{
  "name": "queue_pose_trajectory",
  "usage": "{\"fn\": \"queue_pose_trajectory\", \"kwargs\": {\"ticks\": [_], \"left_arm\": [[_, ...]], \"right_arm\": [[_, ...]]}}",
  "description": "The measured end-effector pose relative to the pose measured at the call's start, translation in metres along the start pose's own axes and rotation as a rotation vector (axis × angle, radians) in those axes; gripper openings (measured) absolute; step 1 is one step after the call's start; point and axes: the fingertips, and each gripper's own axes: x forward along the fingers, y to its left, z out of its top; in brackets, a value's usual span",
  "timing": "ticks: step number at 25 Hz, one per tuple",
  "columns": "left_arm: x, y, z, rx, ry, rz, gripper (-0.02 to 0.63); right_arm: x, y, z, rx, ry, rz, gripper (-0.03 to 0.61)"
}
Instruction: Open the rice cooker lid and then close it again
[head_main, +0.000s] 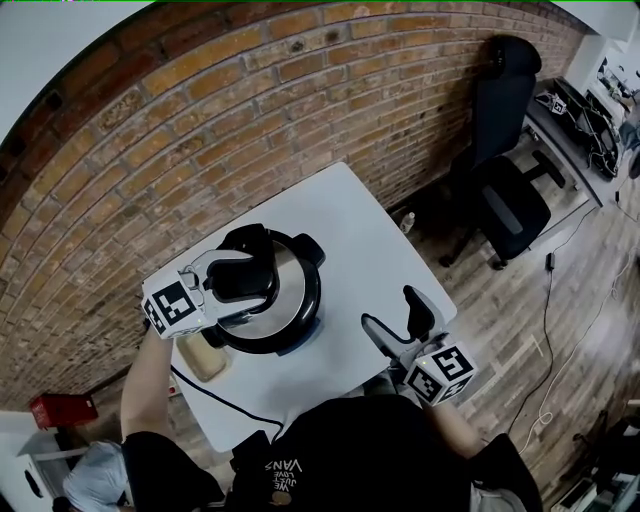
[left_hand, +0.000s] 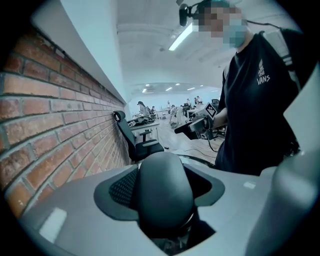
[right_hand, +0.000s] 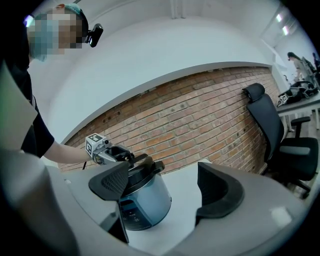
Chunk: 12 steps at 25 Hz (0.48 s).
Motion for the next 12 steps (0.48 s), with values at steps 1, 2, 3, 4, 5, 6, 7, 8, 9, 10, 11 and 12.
{"fn": "queue_pose_trajectory", "kwargs": {"ticks": [1,2,3,4,5,6,7,8,9,10,11,12], "left_arm": [[0.000,0.000,0.001,0.003,-0.006,0.000,0.279],[0.000,0.000,0.002,0.004,-0.008,0.000,0.279],[0.001,0.000,0.003,0.004,-0.008,-0.001,0.279],[0.001,0.000,0.003,0.003,-0.007,0.001,0.279],[0.002,0.000,0.003,0.001,-0.004,0.003,0.279],[0.002,0.000,0.003,0.000,-0.002,0.007,0.279],[0.002,0.000,0.003,-0.003,-0.001,0.012,0.279],[0.002,0.000,0.002,-0.006,0.000,0.016,0.279],[0.002,0.000,0.002,-0.009,0.002,0.020,0.279],[0.002,0.000,0.001,-0.012,0.003,0.024,0.279],[0.002,0.001,0.001,-0.016,0.004,0.028,0.279],[0.002,0.001,0.000,-0.019,0.005,0.032,0.279]], "right_arm": [[0.000,0.000,0.000,0.000,0.001,-0.001,0.426],[0.001,0.000,0.000,-0.001,0.004,0.000,0.426],[0.002,0.001,0.000,-0.001,0.008,0.003,0.426],[0.003,0.002,0.000,0.000,0.012,0.006,0.426],[0.004,0.003,0.000,0.002,0.014,0.010,0.426],[0.006,0.004,0.000,0.003,0.017,0.014,0.426],[0.007,0.005,-0.001,0.004,0.021,0.019,0.426],[0.009,0.006,-0.001,0.003,0.025,0.024,0.426],[0.011,0.007,-0.002,0.004,0.026,0.030,0.426],[0.012,0.007,-0.002,0.005,0.026,0.035,0.426],[0.014,0.007,-0.002,0.006,0.025,0.041,0.426],[0.016,0.007,-0.001,0.007,0.025,0.047,0.426]]}}
